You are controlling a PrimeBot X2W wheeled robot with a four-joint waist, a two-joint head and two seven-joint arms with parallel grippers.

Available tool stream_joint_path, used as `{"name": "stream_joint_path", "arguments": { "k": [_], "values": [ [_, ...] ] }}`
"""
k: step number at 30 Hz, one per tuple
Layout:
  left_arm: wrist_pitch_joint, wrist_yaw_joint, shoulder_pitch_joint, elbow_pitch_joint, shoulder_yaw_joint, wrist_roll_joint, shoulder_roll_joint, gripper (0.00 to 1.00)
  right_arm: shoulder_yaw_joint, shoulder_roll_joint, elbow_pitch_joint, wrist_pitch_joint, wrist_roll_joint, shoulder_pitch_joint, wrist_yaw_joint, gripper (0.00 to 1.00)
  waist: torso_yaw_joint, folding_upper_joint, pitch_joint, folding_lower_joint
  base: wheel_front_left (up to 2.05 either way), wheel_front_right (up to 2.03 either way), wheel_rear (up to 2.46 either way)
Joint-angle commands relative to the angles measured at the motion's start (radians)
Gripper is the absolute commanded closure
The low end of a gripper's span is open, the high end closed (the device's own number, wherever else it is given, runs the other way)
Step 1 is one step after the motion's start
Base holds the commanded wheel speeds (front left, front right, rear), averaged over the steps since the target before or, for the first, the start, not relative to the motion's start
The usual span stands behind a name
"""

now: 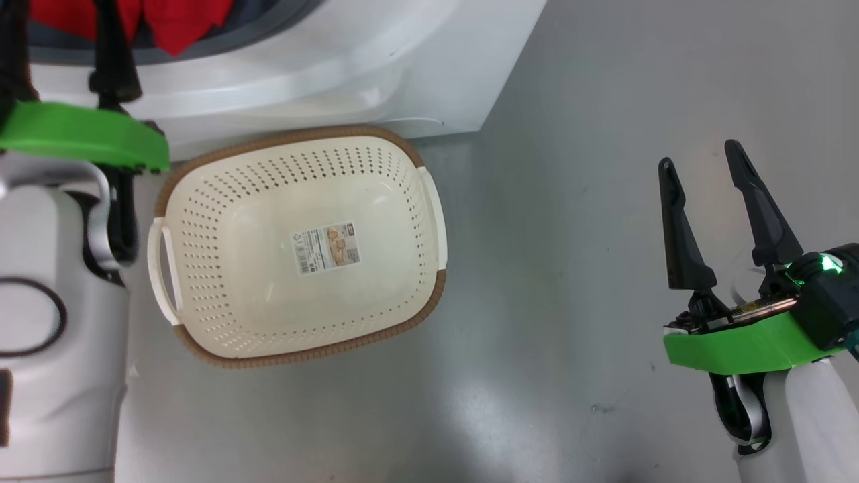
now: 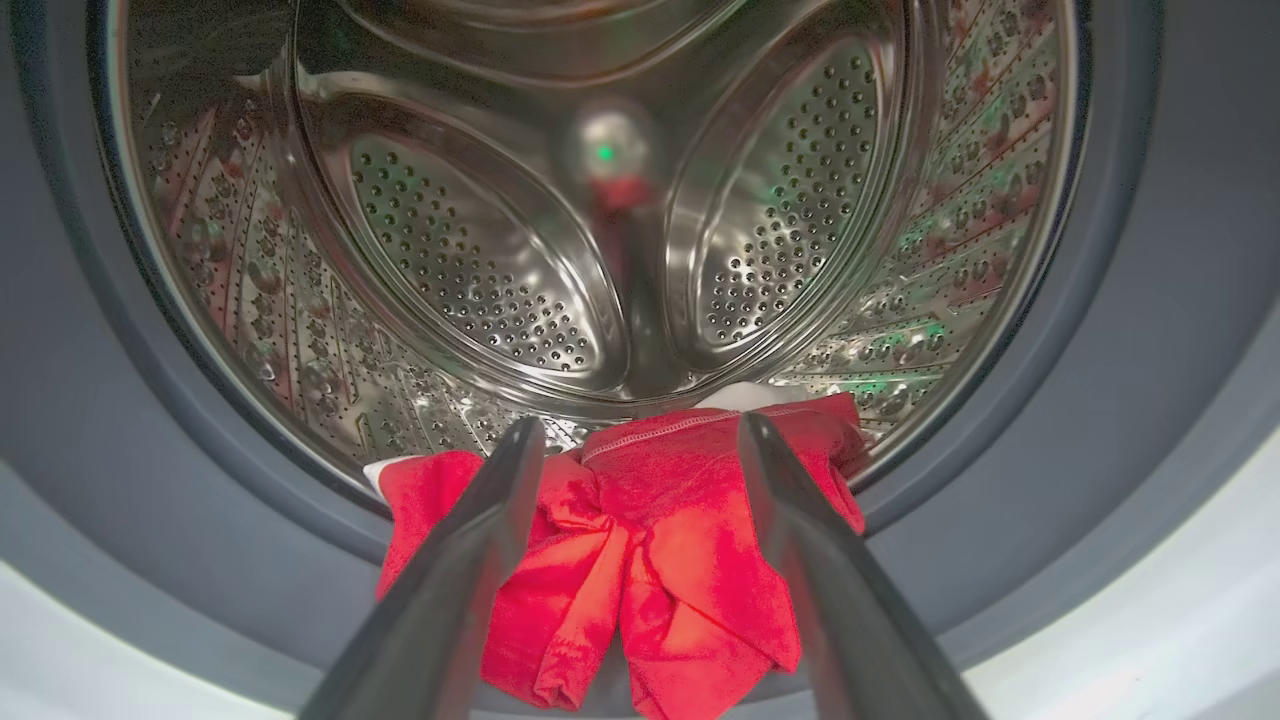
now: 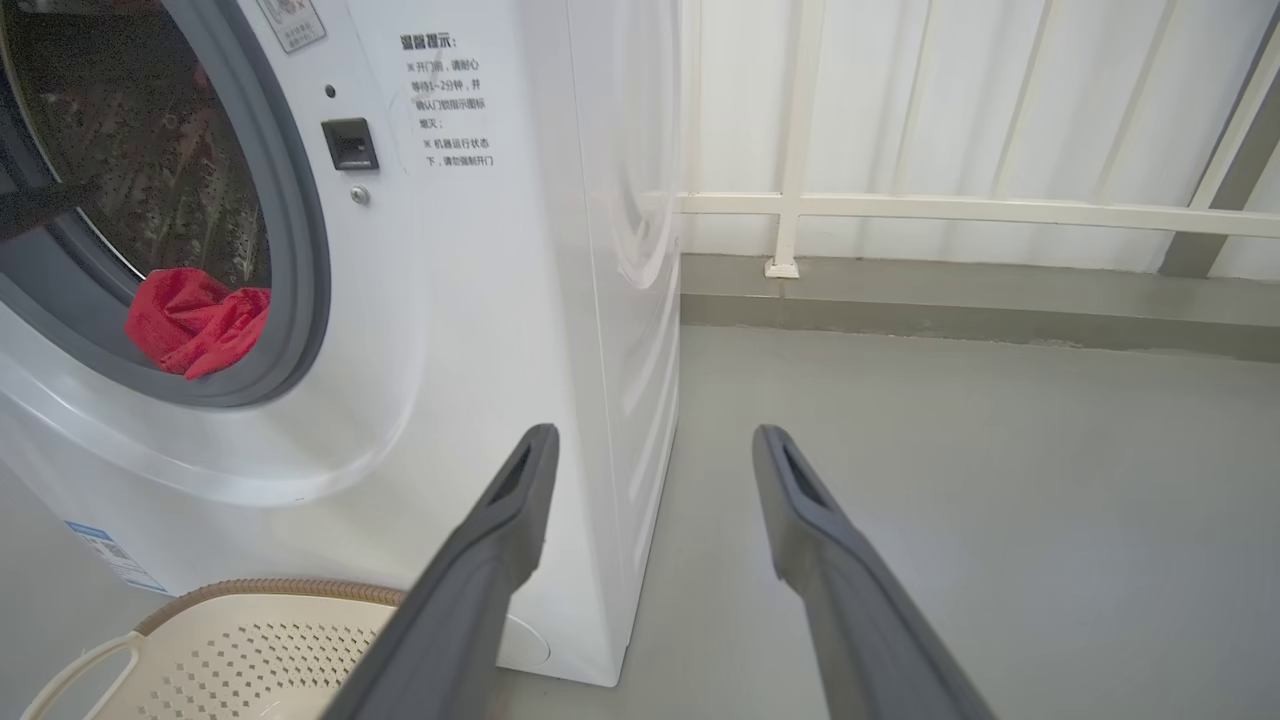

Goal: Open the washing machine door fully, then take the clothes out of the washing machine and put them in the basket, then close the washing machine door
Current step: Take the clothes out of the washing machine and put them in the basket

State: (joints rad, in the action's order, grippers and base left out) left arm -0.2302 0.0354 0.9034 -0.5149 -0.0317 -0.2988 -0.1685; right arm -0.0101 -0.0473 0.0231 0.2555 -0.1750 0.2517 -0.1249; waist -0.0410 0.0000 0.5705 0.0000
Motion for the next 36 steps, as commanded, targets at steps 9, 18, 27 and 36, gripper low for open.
{"name": "stream_joint_path", "arguments": {
  "k": [9,18,27,36],
  "values": [
    [0.014,0.014,0.146,-0.133,0.013,0.025,-0.076,0.0,0.042,-0.003,0.018,0.006,0.0,0.025,-0.006,0.0,-0.025,0.0,0.057,0.0,0.0,0.0,0.0],
    [0.058,0.035,0.298,-0.317,-0.005,0.048,-0.118,0.0,0.058,-0.003,0.013,0.006,-0.009,0.034,-0.006,0.0,-0.047,0.0,0.088,0.0,0.0,0.0,0.0],
    [0.167,0.034,0.401,-0.514,-0.023,0.048,-0.15,0.0,0.066,-0.003,0.011,0.006,-0.016,0.03,-0.006,0.0,-0.076,0.0,0.093,0.0,0.0,0.0,0.0],
    [0.229,0.029,0.429,-0.671,-0.057,0.064,-0.178,0.0,0.083,-0.003,0.001,0.006,-0.023,0.0,-0.006,0.0,-0.101,0.0,0.062,0.0,0.0,0.0,0.0]
  ]
}}
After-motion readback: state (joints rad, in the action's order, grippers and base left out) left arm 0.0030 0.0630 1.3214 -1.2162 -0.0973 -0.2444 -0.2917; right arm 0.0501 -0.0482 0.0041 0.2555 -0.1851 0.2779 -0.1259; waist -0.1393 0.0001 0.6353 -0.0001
